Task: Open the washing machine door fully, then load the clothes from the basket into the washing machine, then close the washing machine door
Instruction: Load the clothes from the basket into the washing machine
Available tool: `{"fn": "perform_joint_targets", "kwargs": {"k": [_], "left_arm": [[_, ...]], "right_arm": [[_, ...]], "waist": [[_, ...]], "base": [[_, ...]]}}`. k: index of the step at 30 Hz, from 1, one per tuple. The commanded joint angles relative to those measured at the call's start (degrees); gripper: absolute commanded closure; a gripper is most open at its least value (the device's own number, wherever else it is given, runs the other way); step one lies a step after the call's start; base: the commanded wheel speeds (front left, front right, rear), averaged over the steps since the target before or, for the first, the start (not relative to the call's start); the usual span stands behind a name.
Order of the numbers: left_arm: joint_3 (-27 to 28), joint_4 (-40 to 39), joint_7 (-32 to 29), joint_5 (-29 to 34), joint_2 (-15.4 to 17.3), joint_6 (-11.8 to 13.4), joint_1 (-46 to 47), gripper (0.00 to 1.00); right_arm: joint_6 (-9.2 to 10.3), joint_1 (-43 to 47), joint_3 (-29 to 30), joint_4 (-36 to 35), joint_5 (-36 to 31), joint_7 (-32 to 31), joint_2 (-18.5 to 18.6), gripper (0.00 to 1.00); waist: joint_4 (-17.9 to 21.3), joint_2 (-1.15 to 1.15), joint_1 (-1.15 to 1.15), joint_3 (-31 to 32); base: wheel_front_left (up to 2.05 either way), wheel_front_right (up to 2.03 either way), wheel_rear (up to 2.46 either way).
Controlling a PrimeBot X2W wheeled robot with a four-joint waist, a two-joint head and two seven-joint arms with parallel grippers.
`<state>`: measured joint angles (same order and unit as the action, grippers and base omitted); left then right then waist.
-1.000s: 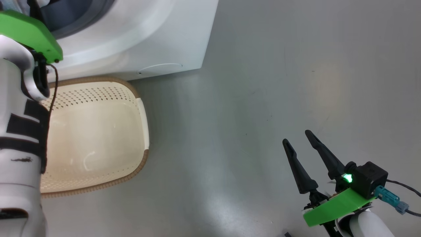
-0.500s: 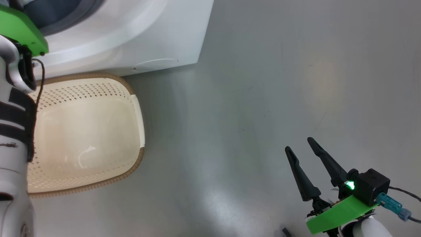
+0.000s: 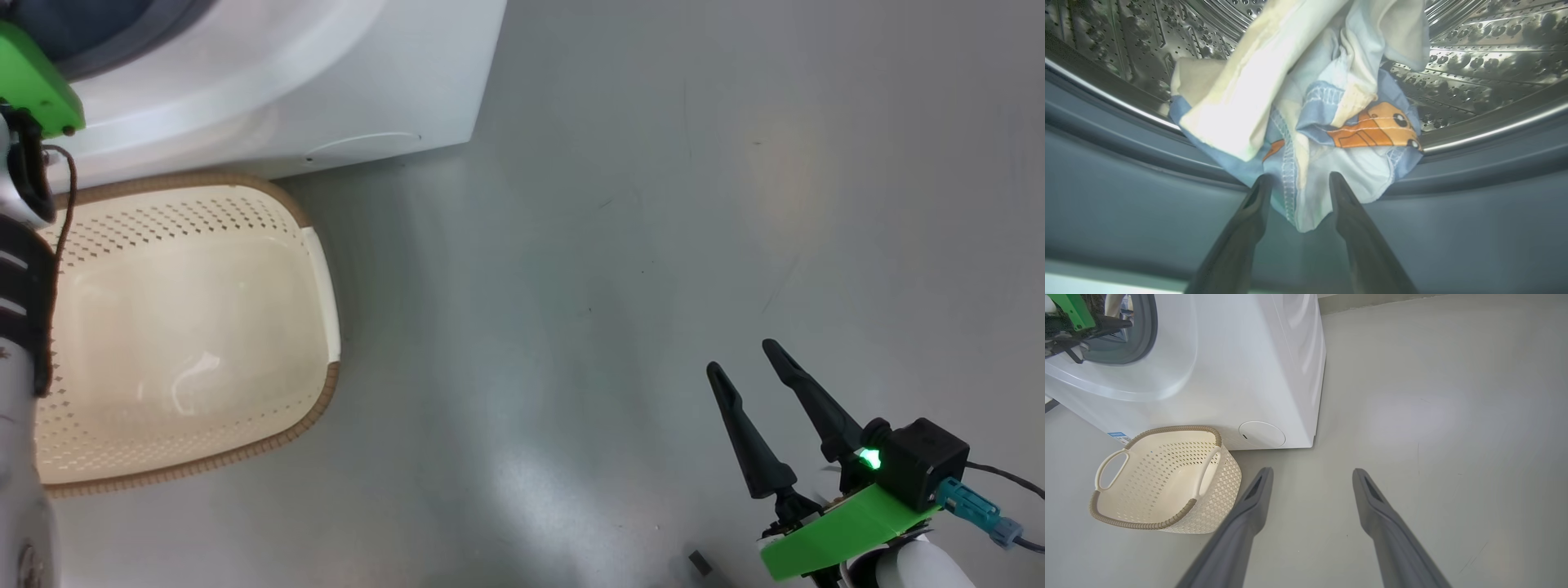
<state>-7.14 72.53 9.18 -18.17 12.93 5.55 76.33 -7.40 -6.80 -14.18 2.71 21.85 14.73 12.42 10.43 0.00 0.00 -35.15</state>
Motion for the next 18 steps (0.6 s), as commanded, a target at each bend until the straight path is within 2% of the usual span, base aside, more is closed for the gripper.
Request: {"fn": "perform_joint_targets", "kwargs": {"k": [1, 2, 5, 18], "left_arm": [[0.2, -0.5, 0.6, -0.3, 3.1, 0.4, 0.8, 0.41], [0.2, -0.3, 0.7, -0.4, 3.2, 0.4, 0.7, 0.5], [0.0, 0.0, 0.7, -0.5, 3.7, 0.6, 0.8, 0.57], [-0.7, 0.7, 0.9, -0.8, 5.1, 1.6, 2.0, 0.66]], "right_arm": [[-0.09, 2.0, -1.0, -1.4, 0.4, 0.3, 0.8, 0.0], [-0.09, 2.1, -1.0, -1.5, 0.4, 0.3, 0.9, 0.0], [-0.09, 2.3, -0.9, -1.6, 0.3, 0.3, 1.0, 0.0], [-0.09, 3.0, -0.3, -2.2, 0.2, 0.3, 0.8, 0.0]], "waist": [[0.2, 0.0, 0.0, -0.1], [0.3, 0.0, 0.0, -0.2], [0.7, 0.0, 0.0, -0.2], [1.5, 0.0, 0.0, -1.0]], "base": [[0.0, 0.0, 0.0], [0.0, 0.0, 0.0], [0.0, 0.0, 0.0], [0.0, 0.0, 0.0]]}}
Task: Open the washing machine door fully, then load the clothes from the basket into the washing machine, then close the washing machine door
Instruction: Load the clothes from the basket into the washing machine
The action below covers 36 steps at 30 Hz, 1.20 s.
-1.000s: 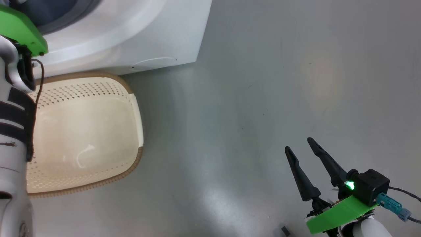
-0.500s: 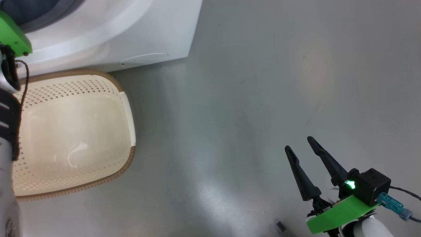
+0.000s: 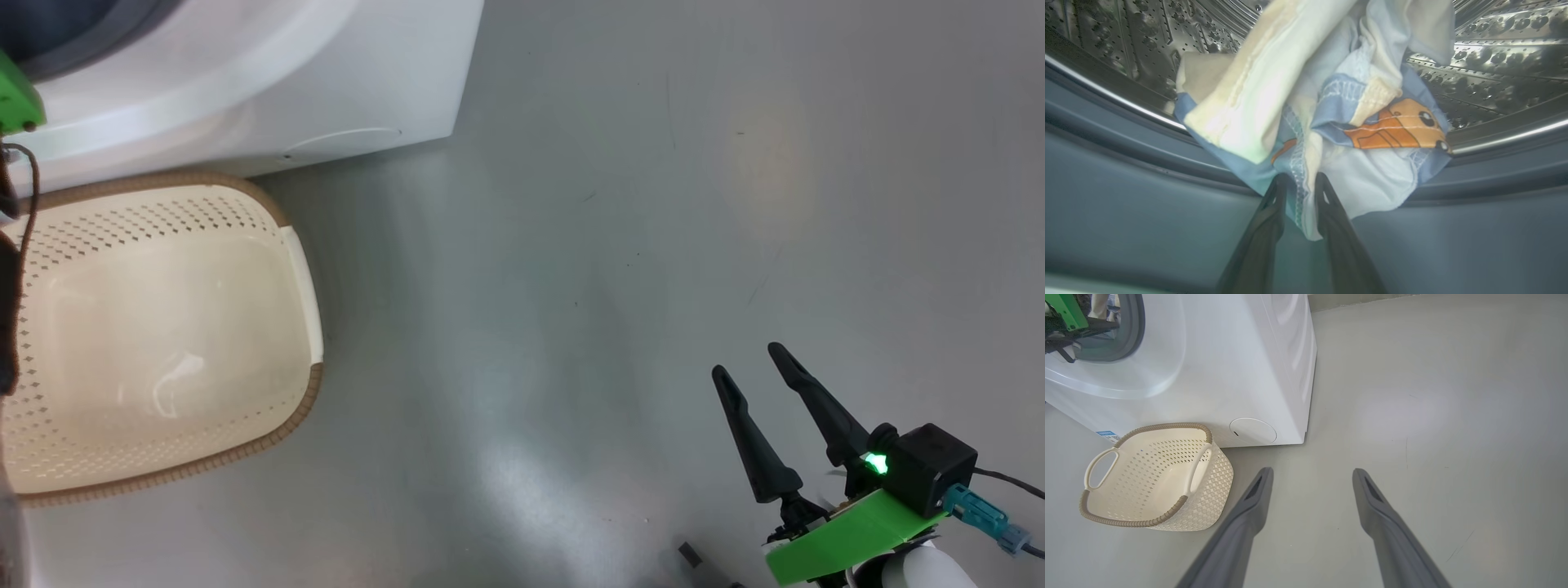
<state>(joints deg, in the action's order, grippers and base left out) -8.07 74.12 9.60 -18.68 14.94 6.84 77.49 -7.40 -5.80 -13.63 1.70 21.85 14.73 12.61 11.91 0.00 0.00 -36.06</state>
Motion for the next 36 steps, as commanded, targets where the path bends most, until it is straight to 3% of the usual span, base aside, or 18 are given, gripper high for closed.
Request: {"fn": "perform_joint_targets", "kwargs": {"k": [1, 8, 9, 11, 26, 36], "left_arm": [[0.2, -0.8, 0.4, -0.4, 3.3, 0.4, 0.9, 0.67], [-0.3, -0.6, 0.5, -0.5, 3.7, 1.1, 1.4, 0.75], [-0.4, -0.6, 0.5, -0.5, 3.8, 1.2, 1.5, 0.78], [-0.5, -0.5, 0.7, -0.6, 3.9, 1.4, 1.8, 1.0], [-0.6, -1.5, 3.9, -1.4, 5.5, 2.9, 5.6, 1.0], [1.0, -11.7, 5.4, -1.0, 7.5, 2.8, 5.6, 1.0]], "right_arm": [[-0.09, 2.0, -0.9, -1.3, 0.2, 0.3, 0.6, 0.0], [-0.09, 2.0, -0.5, -1.6, 0.3, 0.3, 0.3, 0.0], [-0.09, 2.0, -0.5, -1.6, 0.3, 0.3, 0.3, 0.0], [-0.09, 1.9, -0.5, -1.6, 0.2, 0.3, 0.2, 0.0], [-0.09, 1.9, -1.5, -1.4, 0.5, 0.3, -0.3, 0.0], [-0.09, 0.9, -2.7, -1.4, 1.0, 0.3, -0.7, 0.0]], "waist": [[0.1, 0.0, 0.0, -0.2], [0.5, 0.0, 0.0, -1.0], [0.5, 0.0, 0.0, -1.2], [0.6, 0.0, 0.0, -1.4], [2.2, 0.0, 0.0, -2.2], [4.2, 0.0, 0.0, -4.4]], "base": [[0.0, 0.0, 0.0], [0.0, 0.0, 0.0], [0.0, 0.0, 0.0], [0.0, 0.0, 0.0], [0.0, 0.0, 0.0], [0.0, 0.0, 0.0]]}}
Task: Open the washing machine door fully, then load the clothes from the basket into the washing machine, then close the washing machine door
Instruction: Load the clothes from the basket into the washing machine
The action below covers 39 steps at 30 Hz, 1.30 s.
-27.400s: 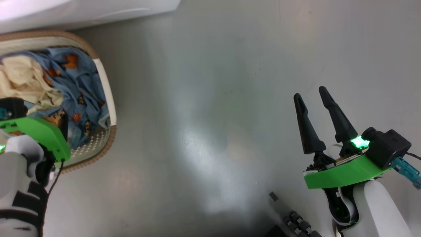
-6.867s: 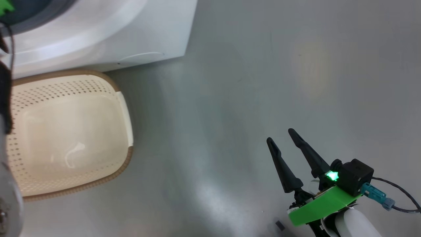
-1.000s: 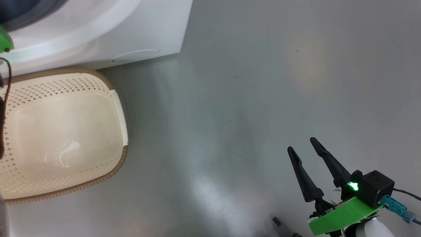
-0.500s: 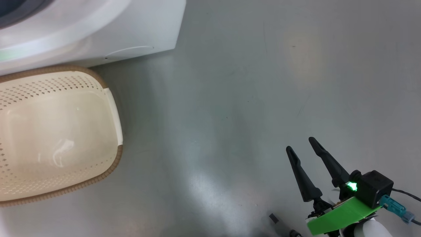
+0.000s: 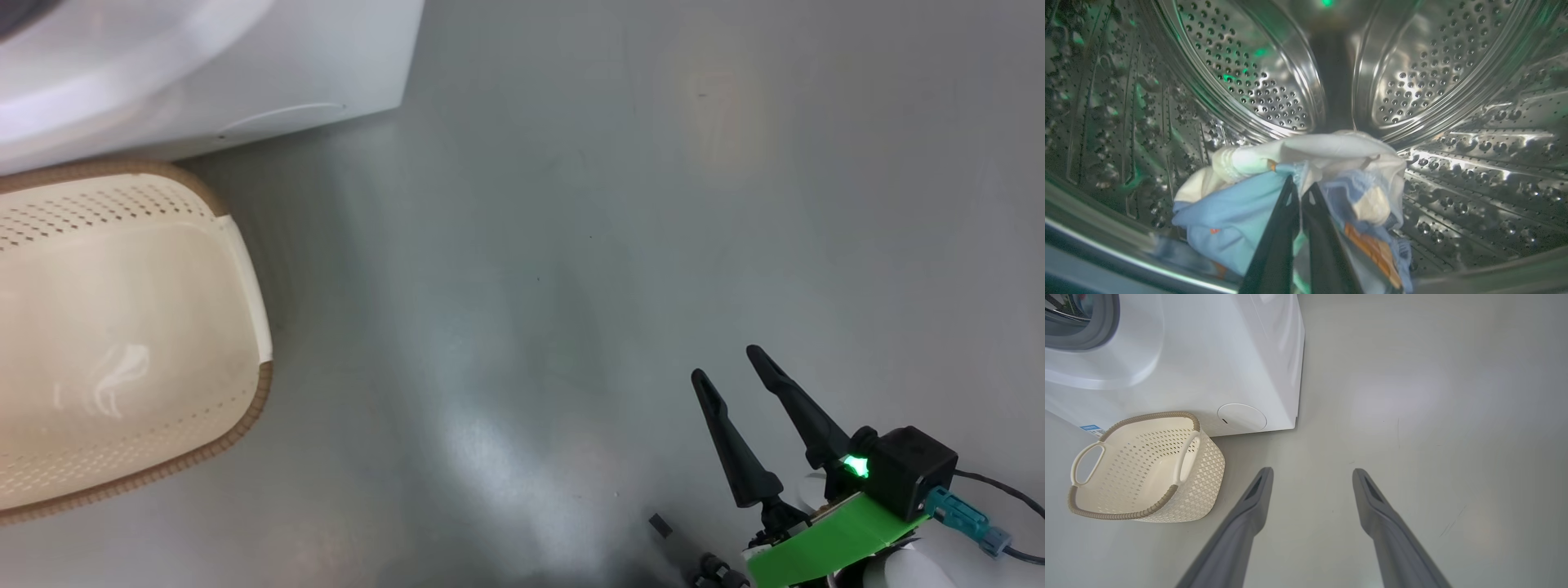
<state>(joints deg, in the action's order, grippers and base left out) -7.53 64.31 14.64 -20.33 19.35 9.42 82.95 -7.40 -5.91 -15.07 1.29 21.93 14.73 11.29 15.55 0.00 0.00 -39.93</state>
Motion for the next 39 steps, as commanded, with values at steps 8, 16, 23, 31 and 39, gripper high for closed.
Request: {"fn": "perform_joint_targets", "kwargs": {"k": [8, 16, 23, 31, 39], "left_arm": [[3.7, -12.5, 0.3, 2.7, 4.6, 1.1, -2.0, 1.0], [7.6, -19.1, 0.4, 6.1, 5.2, 2.3, -4.0, 1.0], [6.2, -11.3, 0.4, 8.2, 4.6, -0.4, -2.1, 1.0], [4.6, -3.6, 0.4, 8.9, 4.3, -1.7, 2.2, 0.6], [3.7, 2.9, 0.1, 8.9, 3.7, -1.4, 4.5, 0.0]], "right_arm": [[-0.09, 1.1, -1.8, -1.0, 1.5, 0.3, 0.3, 0.0], [-0.09, 1.5, -2.9, -0.9, 2.1, 0.3, 0.6, 0.0], [-0.09, 2.3, -3.0, -0.7, 2.3, 0.3, 0.2, 0.0], [-0.09, 2.2, -3.2, -0.4, 2.4, 0.3, 0.0, 0.0], [-0.09, 2.0, -2.9, 0.1, 2.4, 0.3, -0.1, 0.0]], "waist": [[1.9, 0.0, 0.0, -1.4], [3.7, 0.0, 0.0, -1.6], [4.0, 0.0, 0.0, -1.4], [3.9, 0.0, 0.0, -1.0], [3.1, 0.0, 0.0, 0.0]], "base": [[0.0, 0.0, 0.0], [0.0, 0.0, 0.0], [0.0, 0.0, 0.0], [0.0, 0.0, 0.0], [0.0, 0.0, 0.0]]}}
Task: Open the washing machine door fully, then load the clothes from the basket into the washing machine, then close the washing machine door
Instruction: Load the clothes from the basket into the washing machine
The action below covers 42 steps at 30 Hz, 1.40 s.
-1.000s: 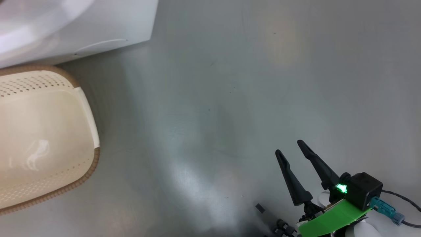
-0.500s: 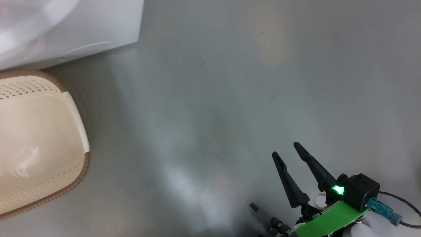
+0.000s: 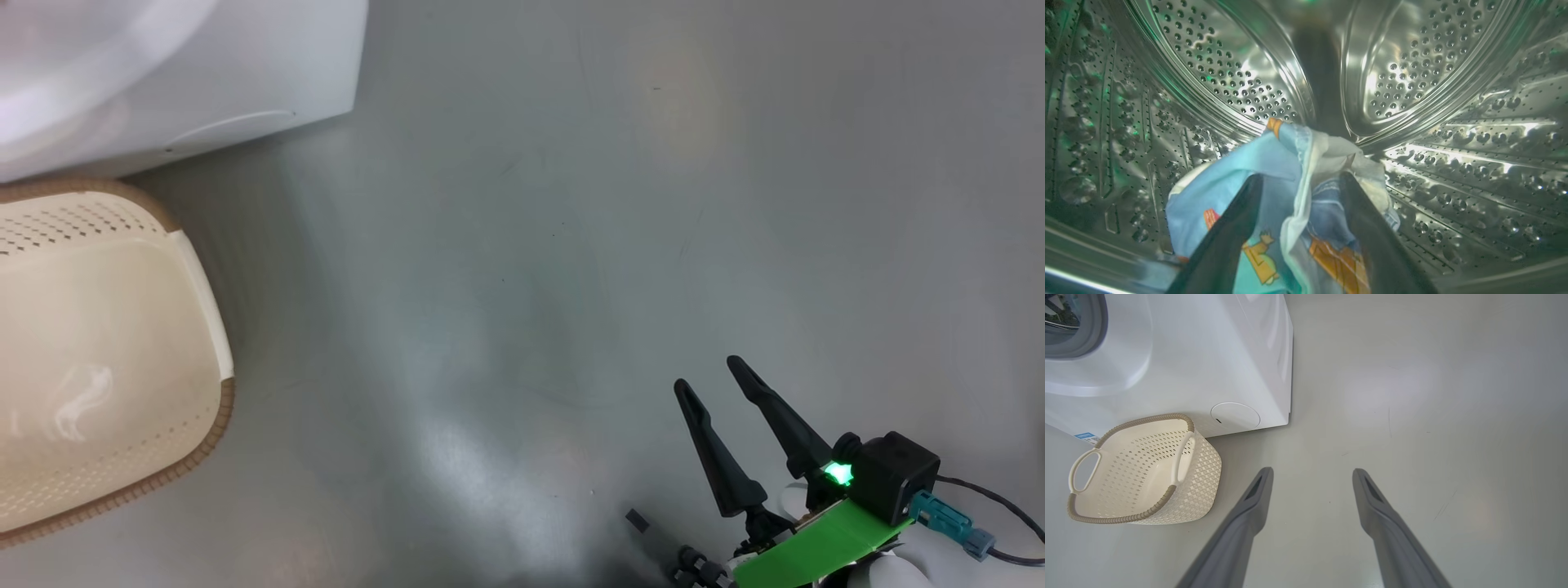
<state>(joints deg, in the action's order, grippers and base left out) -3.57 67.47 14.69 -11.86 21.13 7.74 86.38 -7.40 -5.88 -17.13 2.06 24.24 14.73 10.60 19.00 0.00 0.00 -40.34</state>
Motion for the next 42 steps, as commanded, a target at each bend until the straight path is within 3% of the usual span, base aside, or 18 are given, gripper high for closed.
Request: {"fn": "perform_joint_targets", "kwargs": {"k": [1, 17, 30, 42], "left_arm": [[-0.3, 0.6, 0.0, 0.3, 1.6, 0.3, 1.1, 0.0], [0.2, 4.7, 0.2, -2.2, -1.2, 1.3, -1.0, 0.0], [0.4, 5.5, 0.3, -4.3, -5.5, 1.1, -5.7, 0.0], [1.1, -1.1, 0.3, -5.3, -9.9, 1.1, -13.9, 0.0]], "right_arm": [[-0.09, 2.0, -0.8, -0.6, 0.1, 0.3, 0.6, 0.0], [-0.09, 2.2, 0.4, -0.2, -0.2, 0.3, 1.3, 0.0], [-0.09, 0.8, 0.9, 0.3, -0.5, 0.3, 1.7, 0.0], [-0.09, -0.8, 1.8, 0.9, -0.7, 0.3, 1.4, 0.0]], "waist": [[-0.5, 0.0, 0.0, 0.7], [-3.9, 0.0, 0.0, 3.5], [-7.9, 0.0, 0.0, 6.8], [-11.8, 0.0, 0.0, 11.7]], "base": [[0.0, 0.0, 0.0], [0.0, 0.0, 0.0], [0.0, 0.0, 0.0], [0.0, 0.0, 0.0]]}}
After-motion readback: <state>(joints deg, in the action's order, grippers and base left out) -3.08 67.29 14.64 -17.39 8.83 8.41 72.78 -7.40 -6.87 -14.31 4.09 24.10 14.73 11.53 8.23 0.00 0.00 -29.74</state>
